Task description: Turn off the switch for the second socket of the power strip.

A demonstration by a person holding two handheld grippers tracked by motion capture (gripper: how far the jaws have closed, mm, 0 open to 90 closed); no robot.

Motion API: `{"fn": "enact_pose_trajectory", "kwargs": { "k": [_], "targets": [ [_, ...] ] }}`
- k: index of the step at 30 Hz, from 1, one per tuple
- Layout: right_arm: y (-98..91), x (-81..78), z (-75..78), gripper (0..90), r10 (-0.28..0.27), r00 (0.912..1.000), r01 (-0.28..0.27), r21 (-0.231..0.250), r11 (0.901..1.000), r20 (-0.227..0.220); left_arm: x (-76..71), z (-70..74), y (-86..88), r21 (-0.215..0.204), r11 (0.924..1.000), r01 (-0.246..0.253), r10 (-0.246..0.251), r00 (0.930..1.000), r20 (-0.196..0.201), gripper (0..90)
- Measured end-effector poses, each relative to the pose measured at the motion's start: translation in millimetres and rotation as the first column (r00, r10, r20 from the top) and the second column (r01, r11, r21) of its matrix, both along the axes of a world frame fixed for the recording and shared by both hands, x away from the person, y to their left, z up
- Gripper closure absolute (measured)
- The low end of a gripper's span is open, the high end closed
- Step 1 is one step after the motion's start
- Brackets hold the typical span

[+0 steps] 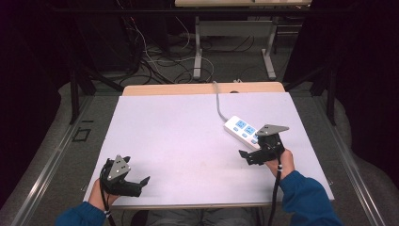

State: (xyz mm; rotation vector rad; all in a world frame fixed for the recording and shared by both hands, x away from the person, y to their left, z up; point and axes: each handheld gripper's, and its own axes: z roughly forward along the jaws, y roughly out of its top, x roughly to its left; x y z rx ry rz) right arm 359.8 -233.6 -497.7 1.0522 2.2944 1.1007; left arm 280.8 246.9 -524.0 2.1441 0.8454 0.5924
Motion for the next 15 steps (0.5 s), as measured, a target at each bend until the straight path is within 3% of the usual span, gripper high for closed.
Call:
{"fn": "enact_pose_trajectory", "kwargs": {
  "k": [15],
  "targets": [
    [-2.9,-34.0,-4.1,0.0,0.022,0.9995,-0.021,-0.02,0.9996,0.022,0.1,-0.2,0.1,0.003,1.0,-0.002,0.002,1.0,-0.002,0.3]
  ]
}}
